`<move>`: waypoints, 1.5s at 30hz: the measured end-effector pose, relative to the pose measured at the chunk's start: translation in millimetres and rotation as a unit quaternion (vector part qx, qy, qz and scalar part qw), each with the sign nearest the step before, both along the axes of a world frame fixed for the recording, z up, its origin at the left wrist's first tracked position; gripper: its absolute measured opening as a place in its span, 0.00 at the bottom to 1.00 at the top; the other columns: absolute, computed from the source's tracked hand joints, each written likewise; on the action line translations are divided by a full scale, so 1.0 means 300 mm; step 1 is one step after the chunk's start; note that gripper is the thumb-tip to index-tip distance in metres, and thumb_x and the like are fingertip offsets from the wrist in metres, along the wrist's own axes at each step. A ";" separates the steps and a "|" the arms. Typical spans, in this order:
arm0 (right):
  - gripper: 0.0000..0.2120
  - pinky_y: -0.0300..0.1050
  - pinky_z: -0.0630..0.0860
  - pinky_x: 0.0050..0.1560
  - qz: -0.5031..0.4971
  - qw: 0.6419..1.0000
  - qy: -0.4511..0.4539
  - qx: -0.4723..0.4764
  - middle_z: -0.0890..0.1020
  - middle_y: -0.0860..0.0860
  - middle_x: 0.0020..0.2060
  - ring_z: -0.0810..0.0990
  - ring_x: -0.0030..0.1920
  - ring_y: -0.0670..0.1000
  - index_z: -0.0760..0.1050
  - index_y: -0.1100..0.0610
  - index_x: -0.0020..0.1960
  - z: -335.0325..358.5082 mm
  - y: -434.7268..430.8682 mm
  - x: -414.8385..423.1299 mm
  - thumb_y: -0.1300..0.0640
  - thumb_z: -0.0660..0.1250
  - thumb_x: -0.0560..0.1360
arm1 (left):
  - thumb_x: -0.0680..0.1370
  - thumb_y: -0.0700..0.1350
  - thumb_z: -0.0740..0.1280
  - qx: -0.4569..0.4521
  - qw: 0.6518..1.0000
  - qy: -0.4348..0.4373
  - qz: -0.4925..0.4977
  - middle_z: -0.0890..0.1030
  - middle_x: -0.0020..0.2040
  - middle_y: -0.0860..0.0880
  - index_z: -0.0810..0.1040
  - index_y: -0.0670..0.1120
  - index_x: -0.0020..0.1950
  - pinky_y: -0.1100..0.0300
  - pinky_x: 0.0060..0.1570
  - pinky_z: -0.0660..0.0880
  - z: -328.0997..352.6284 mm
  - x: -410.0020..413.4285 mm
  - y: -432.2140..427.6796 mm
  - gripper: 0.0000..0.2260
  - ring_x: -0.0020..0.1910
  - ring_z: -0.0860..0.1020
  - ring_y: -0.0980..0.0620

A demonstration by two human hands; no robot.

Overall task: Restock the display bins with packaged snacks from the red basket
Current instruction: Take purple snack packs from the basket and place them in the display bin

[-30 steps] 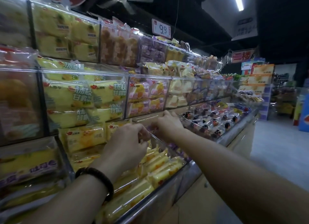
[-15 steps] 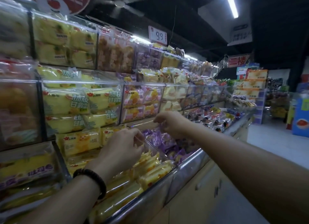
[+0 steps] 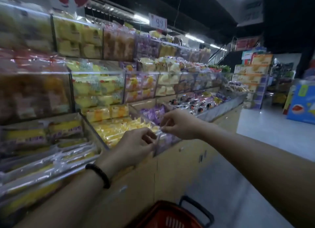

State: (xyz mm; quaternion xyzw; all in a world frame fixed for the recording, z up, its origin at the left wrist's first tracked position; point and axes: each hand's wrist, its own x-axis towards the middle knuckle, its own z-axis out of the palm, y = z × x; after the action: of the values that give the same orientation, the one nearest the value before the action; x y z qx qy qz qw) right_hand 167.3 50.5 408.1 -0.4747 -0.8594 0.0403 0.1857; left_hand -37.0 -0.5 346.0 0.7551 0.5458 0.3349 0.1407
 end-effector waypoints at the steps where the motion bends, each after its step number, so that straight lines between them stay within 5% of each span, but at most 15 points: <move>1: 0.09 0.44 0.81 0.52 -0.003 1.000 0.005 -0.006 0.85 0.48 0.48 0.83 0.48 0.47 0.85 0.51 0.56 -0.030 -0.040 0.004 0.49 0.73 0.78 | 0.80 0.50 0.74 -0.013 1.000 0.003 -0.001 0.83 0.48 0.60 0.82 0.55 0.57 0.68 0.41 0.76 -0.032 0.007 -0.039 0.07 0.45 0.81 0.63; 4: 0.09 0.43 0.81 0.49 -0.008 0.999 0.026 -0.042 0.85 0.46 0.47 0.83 0.47 0.46 0.84 0.51 0.55 -0.153 -0.148 0.035 0.48 0.73 0.78 | 0.79 0.51 0.74 -0.073 0.997 0.005 -0.006 0.84 0.49 0.58 0.82 0.54 0.56 0.61 0.44 0.81 -0.141 0.041 -0.133 0.07 0.45 0.83 0.60; 9: 0.10 0.36 0.74 0.42 -0.008 0.993 0.006 -0.122 0.83 0.44 0.45 0.82 0.47 0.44 0.83 0.48 0.55 -0.443 -0.241 0.108 0.45 0.73 0.78 | 0.80 0.54 0.73 -0.212 0.974 0.075 -0.013 0.85 0.51 0.54 0.81 0.52 0.58 0.63 0.35 0.77 -0.354 0.083 -0.218 0.10 0.43 0.85 0.56; 17: 0.13 0.44 0.79 0.51 -0.045 0.967 -0.031 -0.247 0.86 0.49 0.53 0.82 0.50 0.48 0.84 0.53 0.57 -0.984 -0.211 0.126 0.46 0.73 0.79 | 0.78 0.55 0.75 -0.300 0.940 0.160 -0.004 0.85 0.48 0.54 0.83 0.55 0.53 0.62 0.47 0.75 -0.810 0.045 -0.195 0.07 0.50 0.83 0.52; 25: 0.24 0.50 0.79 0.58 -0.142 0.908 -0.118 -0.376 0.82 0.58 0.61 0.81 0.60 0.59 0.79 0.60 0.64 -1.454 -0.092 0.129 0.44 0.73 0.76 | 0.77 0.58 0.69 -0.378 0.899 0.223 -0.007 0.82 0.61 0.49 0.80 0.53 0.59 0.58 0.56 0.76 -1.186 0.048 -0.100 0.14 0.60 0.81 0.46; 28: 0.25 0.47 0.76 0.54 -0.171 0.895 -0.129 -0.392 0.81 0.60 0.63 0.80 0.63 0.60 0.76 0.61 0.67 -1.544 -0.077 0.143 0.46 0.72 0.77 | 0.72 0.61 0.62 -0.408 0.877 0.255 -0.020 0.79 0.65 0.47 0.77 0.55 0.60 0.51 0.62 0.78 -1.248 0.067 -0.121 0.20 0.63 0.79 0.41; 32: 0.26 0.45 0.73 0.53 -0.189 0.881 -0.113 -0.419 0.79 0.60 0.65 0.79 0.65 0.61 0.74 0.62 0.68 -1.611 -0.078 0.109 0.46 0.72 0.78 | 0.71 0.67 0.66 -0.426 0.856 0.289 -0.050 0.72 0.71 0.44 0.71 0.55 0.71 0.44 0.72 0.70 -1.298 0.100 -0.160 0.32 0.73 0.69 0.37; 39: 0.27 0.56 0.70 0.69 -0.239 0.869 -0.144 -0.409 0.75 0.60 0.69 0.73 0.69 0.63 0.71 0.57 0.73 -1.690 -0.117 0.039 0.46 0.68 0.77 | 0.78 0.64 0.68 -0.393 0.850 0.350 0.006 0.62 0.80 0.49 0.55 0.54 0.83 0.43 0.73 0.65 -1.402 0.078 -0.215 0.39 0.77 0.63 0.38; 43: 0.25 0.51 0.79 0.61 -0.256 0.854 -0.103 -0.441 0.82 0.58 0.62 0.81 0.62 0.62 0.78 0.57 0.65 -1.696 -0.119 0.041 0.45 0.72 0.73 | 0.78 0.61 0.69 -0.384 0.856 0.345 0.029 0.60 0.81 0.48 0.45 0.47 0.86 0.43 0.72 0.67 -1.437 0.079 -0.231 0.46 0.78 0.61 0.36; 45: 0.26 0.49 0.81 0.57 -0.248 0.853 -0.103 -0.447 0.83 0.58 0.61 0.83 0.60 0.61 0.79 0.57 0.64 -1.699 -0.116 0.049 0.44 0.74 0.71 | 0.77 0.64 0.69 -0.379 0.858 0.345 0.046 0.63 0.79 0.48 0.50 0.45 0.85 0.44 0.72 0.67 -1.438 0.087 -0.225 0.46 0.77 0.62 0.37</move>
State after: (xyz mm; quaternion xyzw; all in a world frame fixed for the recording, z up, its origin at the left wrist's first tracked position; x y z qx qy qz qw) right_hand 182.1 15.7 -101.7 -0.7049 -0.6168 0.3242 -0.1323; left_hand -10.9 -68.1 -85.3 0.6844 0.6785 -0.1735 0.2027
